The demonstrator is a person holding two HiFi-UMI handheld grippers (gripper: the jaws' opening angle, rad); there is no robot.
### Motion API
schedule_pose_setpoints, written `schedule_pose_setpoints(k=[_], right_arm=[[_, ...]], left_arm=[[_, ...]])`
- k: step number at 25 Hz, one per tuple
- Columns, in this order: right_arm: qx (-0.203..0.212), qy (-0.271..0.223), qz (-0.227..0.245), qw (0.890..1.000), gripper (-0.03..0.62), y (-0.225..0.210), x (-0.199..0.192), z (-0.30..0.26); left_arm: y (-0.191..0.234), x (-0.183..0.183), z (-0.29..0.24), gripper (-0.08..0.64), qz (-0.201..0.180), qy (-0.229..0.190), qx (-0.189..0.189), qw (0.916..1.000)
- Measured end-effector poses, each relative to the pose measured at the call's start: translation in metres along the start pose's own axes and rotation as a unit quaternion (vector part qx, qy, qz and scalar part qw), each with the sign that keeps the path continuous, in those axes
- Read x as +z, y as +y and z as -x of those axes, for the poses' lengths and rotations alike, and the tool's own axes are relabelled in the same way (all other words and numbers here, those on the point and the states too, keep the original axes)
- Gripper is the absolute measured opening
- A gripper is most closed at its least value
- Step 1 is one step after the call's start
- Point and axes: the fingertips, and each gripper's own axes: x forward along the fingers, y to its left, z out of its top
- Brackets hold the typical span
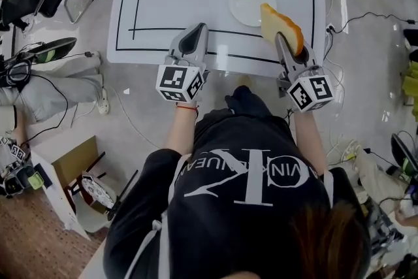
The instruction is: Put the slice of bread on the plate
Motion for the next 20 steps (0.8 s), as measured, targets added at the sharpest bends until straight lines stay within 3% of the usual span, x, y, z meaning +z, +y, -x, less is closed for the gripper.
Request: schedule_pose_setpoints(k=[11, 20], right_arm=[[0.030, 0.015, -0.029, 0.999, 0.097, -0.010, -0.001, -0.028], [0.028, 0.019, -0.092, 0.995, 0.097, -0.009, -0.004, -0.064]], left_arm=[[-0.001, 0.000, -0.023, 0.002, -0.002, 0.004, -0.003, 1.0000], [0.019, 0.002, -0.043, 0.002, 0.000, 0.017, -0.016, 0.9997]])
